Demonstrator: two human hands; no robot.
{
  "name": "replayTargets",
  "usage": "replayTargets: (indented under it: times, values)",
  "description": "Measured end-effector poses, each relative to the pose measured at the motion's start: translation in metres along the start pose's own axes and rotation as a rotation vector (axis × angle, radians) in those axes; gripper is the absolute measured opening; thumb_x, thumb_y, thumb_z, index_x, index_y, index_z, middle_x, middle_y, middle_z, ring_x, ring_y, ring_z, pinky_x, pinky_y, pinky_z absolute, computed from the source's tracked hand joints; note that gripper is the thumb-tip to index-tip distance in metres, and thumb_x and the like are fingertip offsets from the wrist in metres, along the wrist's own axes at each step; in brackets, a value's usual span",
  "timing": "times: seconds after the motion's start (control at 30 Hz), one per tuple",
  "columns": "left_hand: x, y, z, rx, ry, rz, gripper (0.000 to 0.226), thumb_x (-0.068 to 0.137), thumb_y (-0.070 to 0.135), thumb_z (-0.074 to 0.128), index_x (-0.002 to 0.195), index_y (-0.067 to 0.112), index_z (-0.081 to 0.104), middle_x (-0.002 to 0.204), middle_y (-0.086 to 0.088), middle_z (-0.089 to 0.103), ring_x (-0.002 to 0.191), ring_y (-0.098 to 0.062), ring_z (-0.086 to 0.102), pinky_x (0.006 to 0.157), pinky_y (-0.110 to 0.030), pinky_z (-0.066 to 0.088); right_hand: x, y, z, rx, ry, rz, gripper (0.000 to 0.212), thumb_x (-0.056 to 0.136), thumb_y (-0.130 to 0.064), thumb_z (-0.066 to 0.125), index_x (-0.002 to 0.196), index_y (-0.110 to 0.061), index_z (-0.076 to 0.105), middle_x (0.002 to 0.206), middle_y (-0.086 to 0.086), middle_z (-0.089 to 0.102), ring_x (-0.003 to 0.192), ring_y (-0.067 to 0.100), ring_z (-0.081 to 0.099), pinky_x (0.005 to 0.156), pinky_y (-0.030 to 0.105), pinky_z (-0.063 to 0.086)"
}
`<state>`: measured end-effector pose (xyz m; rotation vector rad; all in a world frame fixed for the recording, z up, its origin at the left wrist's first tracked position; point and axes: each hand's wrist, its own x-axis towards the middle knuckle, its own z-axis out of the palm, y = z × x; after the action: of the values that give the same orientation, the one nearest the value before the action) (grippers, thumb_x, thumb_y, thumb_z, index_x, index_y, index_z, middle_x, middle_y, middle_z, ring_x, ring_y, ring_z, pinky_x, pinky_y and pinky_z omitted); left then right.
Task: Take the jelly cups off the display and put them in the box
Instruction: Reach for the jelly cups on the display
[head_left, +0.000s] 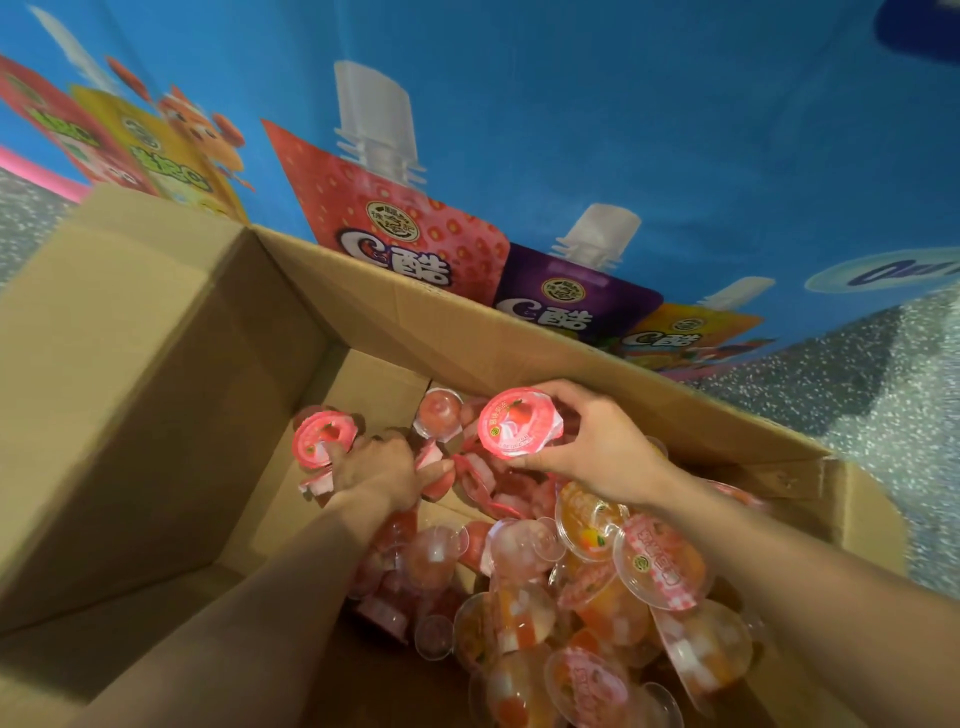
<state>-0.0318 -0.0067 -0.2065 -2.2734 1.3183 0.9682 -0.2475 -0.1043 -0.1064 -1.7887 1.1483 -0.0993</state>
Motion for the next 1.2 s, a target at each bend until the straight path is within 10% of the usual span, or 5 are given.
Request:
replayTargets:
  times: [0.43,1.2]
  values:
    - [-0.018,-0.024,-0.032,-0.889,0.094,0.136,0.049,0.066,0.025,0.094,0.109,0.021,0.071,0.090,0.011,0.073,0.074,0.000,0.071,0.079,-0.025,0.059,-0.013,-0.004,-0.011,0.075,0.018,0.012,0.065,0.067,-0.034,0.093,0.125,-0.027,0.065,0.111,-0.015,0.072,0.103,-0.004,0.065,0.085,0.012,0.051]
    - [-0.195,-0.021,-0.230,-1.136,0.456,0.750,0.090,0.047,0.009,0.097,0.130,0.012,0.061,0.105,0.001,0.077,0.092,-0.008,0.072,0.082,-0.019,0.056,-0.104,-0.174,-0.111,0.292,0.258,-0.386,0.071,0.064,-0.016,0.091,0.127,-0.027,0.059,0.102,-0.001,0.076,0.092,0.015,0.073,0.081,0.021,0.056]
